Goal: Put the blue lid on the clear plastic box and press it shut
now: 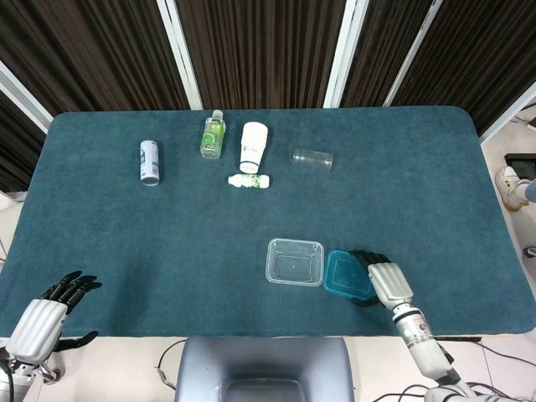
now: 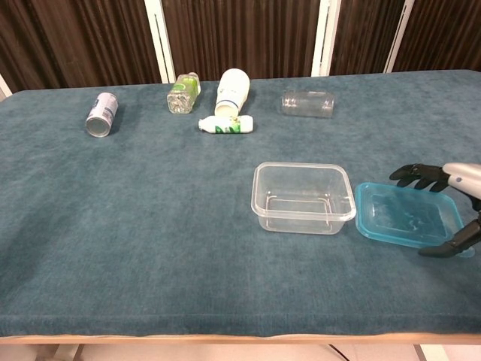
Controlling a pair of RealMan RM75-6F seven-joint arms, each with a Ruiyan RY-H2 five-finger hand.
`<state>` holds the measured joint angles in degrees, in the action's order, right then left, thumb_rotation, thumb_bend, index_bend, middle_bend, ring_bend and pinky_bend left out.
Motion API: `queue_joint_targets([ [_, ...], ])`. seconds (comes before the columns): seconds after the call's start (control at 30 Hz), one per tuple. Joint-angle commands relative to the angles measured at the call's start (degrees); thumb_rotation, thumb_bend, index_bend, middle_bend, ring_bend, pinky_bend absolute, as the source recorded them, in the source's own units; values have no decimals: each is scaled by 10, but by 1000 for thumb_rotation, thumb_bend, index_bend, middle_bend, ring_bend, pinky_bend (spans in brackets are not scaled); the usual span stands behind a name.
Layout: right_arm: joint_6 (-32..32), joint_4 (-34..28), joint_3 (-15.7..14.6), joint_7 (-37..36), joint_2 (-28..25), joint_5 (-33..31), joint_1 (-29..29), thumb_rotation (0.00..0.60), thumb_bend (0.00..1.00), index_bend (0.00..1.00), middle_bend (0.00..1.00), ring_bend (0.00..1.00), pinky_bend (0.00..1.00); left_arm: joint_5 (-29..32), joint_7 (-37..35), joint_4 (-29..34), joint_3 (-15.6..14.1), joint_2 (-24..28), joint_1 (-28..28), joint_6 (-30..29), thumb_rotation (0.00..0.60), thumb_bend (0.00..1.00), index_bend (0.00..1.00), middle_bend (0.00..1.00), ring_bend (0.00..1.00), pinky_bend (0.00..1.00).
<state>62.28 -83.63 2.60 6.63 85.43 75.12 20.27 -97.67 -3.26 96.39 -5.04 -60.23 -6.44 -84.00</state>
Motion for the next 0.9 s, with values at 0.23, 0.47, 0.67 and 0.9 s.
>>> queue_joint_targets([
  [0.23, 78, -69, -17, -3, -47, 65, -30, 600, 636, 282, 338, 551, 593, 0, 2, 0, 0, 0, 0, 0, 600, 399, 256, 190, 112, 291],
  [0.47, 52, -89, 5, -11, -53, 88, 6, 600, 634, 263, 338, 529, 575, 3, 2, 1, 1, 1, 0, 0, 600, 399, 256, 190, 112, 291],
  [0.67, -24, -82, 27, -39, -45, 81, 63, 600, 626, 237, 338, 465, 510, 3, 4, 2, 1, 2, 1, -1, 600, 399, 256, 190, 112, 291],
  [0.9, -76, -62, 48, -30, -12, 56, 110, 600, 620, 220, 326, 423, 464, 3, 5, 3, 0, 3, 2, -1, 600, 400, 256, 190, 112, 291],
])
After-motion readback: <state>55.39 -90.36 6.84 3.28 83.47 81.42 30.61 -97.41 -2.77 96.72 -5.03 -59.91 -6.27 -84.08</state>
